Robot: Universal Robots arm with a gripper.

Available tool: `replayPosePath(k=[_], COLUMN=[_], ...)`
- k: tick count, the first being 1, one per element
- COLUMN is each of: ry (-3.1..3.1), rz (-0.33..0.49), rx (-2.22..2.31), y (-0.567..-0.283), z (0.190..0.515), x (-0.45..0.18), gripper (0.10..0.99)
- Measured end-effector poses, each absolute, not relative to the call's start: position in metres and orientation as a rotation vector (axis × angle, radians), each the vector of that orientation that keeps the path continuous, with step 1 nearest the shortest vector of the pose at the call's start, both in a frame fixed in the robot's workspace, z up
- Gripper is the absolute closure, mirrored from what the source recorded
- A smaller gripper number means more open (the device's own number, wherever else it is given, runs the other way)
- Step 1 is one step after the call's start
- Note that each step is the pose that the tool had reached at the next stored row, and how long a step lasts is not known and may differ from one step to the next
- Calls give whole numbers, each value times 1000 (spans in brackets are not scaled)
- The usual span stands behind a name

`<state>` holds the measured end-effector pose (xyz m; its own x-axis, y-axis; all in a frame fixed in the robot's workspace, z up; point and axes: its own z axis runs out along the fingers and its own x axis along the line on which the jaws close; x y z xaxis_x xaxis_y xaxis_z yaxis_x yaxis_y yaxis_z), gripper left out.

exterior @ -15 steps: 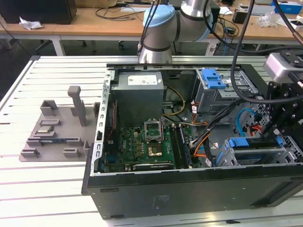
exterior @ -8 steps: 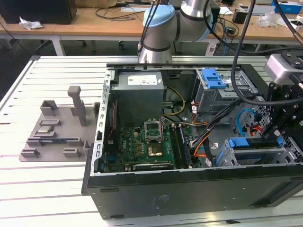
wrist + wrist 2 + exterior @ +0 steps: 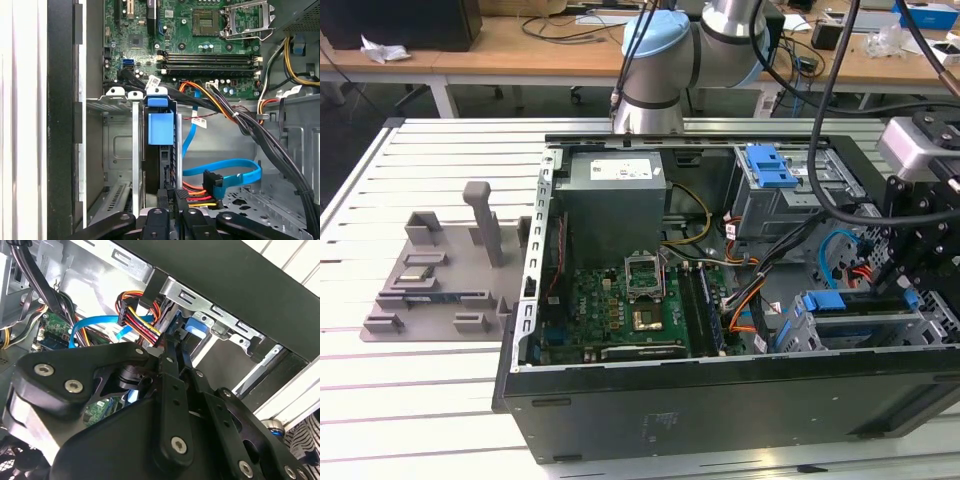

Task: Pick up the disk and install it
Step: 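Insert the first disk wire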

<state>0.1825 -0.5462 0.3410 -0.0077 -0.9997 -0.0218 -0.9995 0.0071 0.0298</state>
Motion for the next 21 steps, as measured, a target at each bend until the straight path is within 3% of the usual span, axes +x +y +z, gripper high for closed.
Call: replayPosePath(k=[11, 13, 15, 21], ry=[-2225, -2225, -2225, -2224], rz=[-58, -59, -58, -57], rx=[2209, 2209, 2208, 2208], y=[-547, -547, -547, -543], z=[335, 335, 337, 370], x=[184, 184, 183, 183], gripper=[918, 839, 839, 839])
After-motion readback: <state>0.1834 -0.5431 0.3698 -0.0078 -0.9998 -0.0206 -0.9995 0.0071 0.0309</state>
